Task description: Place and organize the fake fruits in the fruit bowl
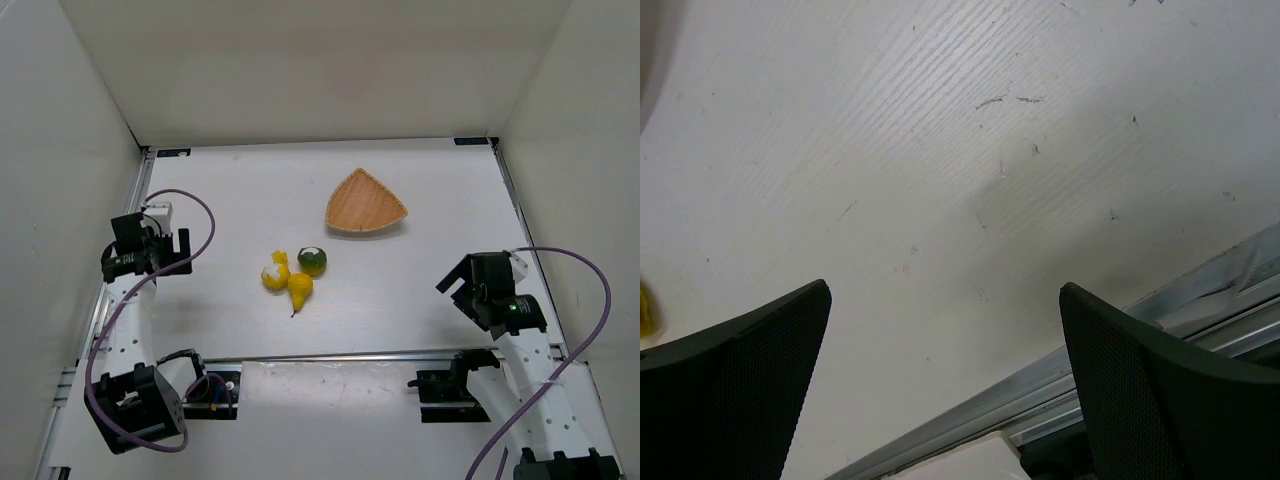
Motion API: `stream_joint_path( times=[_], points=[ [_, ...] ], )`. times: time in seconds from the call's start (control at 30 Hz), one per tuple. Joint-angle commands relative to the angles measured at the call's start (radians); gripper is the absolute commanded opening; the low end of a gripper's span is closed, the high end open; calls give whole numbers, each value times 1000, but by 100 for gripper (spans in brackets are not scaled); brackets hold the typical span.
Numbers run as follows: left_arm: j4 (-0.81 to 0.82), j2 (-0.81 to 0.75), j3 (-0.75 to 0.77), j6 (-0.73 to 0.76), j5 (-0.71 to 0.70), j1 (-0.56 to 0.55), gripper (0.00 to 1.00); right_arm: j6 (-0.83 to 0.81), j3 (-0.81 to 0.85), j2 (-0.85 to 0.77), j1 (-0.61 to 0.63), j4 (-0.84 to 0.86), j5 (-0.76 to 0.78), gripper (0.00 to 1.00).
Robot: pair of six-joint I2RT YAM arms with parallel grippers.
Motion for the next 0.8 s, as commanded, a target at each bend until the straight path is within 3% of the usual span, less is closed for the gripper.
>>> stream_joint_path(
  times=[0.0,0.1,0.17,0.2,0.27,0.3,0.37,0.5,0.63,0.77],
  points=[
    [-8,-27,-1,0,51,3,100,-31,4,19,-1,32,-17,99],
    [-17,-27,-1,20,95,3,100,-123,15,115,79,157,-126,99],
    [-26,-27,-1,29,106,3,100,-132,88,193,196,199,-49,99],
    [-27,-27,-1,29,115,3,100,-132,130,302,361,199,19,99],
    [-27,-27,8,29,115,3,100,-150,287,437,524,199,137,99],
    [-27,-27,8,29,115,3,100,-167,346,580,642,199,165,99],
    [-27,-27,8,29,75,3,100,-234,481,702,753,231,120,99],
    [-27,-37,8,-9,-8,3,100,-276,588,925,851,374,-11,99],
    [-27,8,40,-106,-172,3,100,-276,693,1065,874,385,-89,99],
    [-27,8,19,-52,-131,3,100,-285,771,1192,893,394,-108,99]
  ],
)
